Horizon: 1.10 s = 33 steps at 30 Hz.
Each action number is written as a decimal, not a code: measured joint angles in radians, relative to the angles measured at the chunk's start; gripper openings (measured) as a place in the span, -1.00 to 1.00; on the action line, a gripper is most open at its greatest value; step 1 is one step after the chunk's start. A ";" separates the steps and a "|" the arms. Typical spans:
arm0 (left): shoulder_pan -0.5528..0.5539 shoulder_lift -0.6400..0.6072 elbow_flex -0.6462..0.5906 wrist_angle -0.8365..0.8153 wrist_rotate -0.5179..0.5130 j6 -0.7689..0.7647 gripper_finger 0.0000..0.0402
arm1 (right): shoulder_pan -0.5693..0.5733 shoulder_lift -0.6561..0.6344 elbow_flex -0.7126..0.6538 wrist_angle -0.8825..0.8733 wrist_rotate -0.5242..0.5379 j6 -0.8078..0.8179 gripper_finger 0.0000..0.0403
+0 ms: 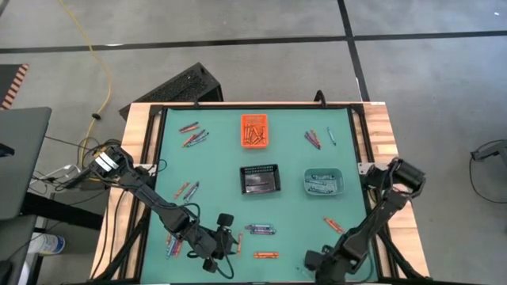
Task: Sort crayons
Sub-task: Put the blue crayon into the green bin
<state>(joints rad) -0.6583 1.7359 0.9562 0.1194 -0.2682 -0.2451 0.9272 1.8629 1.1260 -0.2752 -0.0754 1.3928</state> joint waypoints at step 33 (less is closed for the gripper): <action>0.012 0.000 0.000 0.003 0.011 0.020 -0.35 | -0.374 -0.410 0.049 -0.993 0.345 -0.587 -0.99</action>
<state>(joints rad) -0.6467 1.7359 0.9562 0.1225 -0.2569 -0.2253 0.5532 1.4530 1.1746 -1.2683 0.2697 0.8060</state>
